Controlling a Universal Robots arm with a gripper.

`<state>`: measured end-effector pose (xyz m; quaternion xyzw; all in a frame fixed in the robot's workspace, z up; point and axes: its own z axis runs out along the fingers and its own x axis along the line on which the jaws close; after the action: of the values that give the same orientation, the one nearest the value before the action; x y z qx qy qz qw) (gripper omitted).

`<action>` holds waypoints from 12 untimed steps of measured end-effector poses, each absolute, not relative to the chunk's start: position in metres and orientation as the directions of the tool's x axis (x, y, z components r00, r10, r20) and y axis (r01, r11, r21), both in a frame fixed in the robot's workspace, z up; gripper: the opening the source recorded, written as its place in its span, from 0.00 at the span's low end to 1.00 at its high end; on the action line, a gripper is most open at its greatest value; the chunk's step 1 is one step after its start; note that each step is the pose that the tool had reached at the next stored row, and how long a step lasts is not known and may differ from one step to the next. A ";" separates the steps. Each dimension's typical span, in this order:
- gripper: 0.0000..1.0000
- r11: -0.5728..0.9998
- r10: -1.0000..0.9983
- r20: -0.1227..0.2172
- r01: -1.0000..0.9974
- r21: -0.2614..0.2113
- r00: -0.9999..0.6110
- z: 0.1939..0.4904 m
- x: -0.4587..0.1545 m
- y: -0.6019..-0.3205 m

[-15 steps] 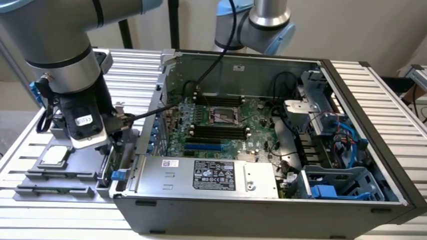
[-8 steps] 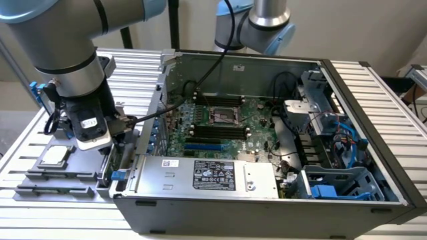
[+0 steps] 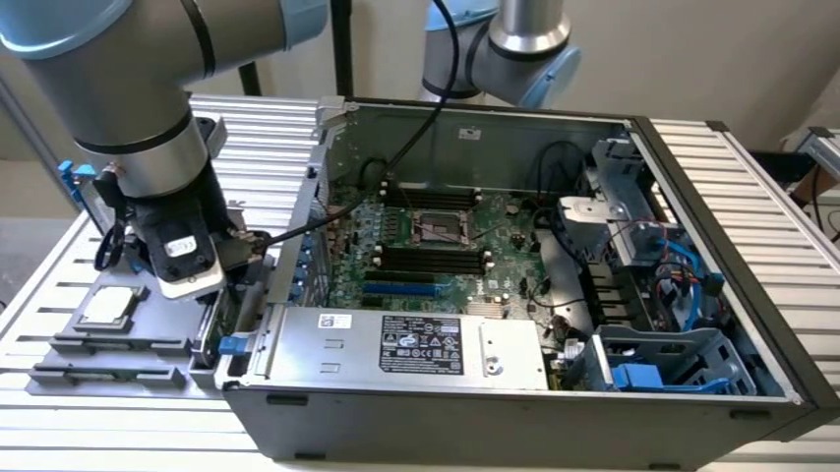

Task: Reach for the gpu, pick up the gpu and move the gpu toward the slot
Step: 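Pick up the gpu and move the gpu toward the slot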

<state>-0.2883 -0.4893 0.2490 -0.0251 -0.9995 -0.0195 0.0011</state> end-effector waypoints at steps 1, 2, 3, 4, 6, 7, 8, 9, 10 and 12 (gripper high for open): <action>0.48 0.998 0.047 0.003 0.048 0.039 -0.999 0.248 -0.289 -0.489; 0.48 0.998 0.045 0.003 0.045 0.039 -0.999 0.247 -0.289 -0.488; 0.48 0.998 0.042 0.003 0.042 0.039 -0.999 0.247 -0.290 -0.488; 0.48 0.998 0.039 0.003 0.039 0.039 -0.999 0.246 -0.290 -0.487; 0.48 0.999 0.034 0.003 0.034 0.039 -0.999 0.245 -0.291 -0.486; 0.48 0.999 0.032 0.003 0.032 0.039 -0.999 0.244 -0.291 -0.485; 0.48 0.999 0.030 0.003 0.030 0.039 -1.000 0.244 -0.292 -0.485; 0.48 0.999 0.029 0.003 0.029 0.039 -1.000 0.243 -0.292 -0.485; 0.48 0.999 0.027 0.003 0.027 0.039 -1.000 0.243 -0.293 -0.485; 0.48 0.999 0.025 0.003 0.025 0.039 -1.000 0.243 -0.293 -0.484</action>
<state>-0.2930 -0.4843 0.2425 -0.0124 -0.9997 -0.0195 0.0013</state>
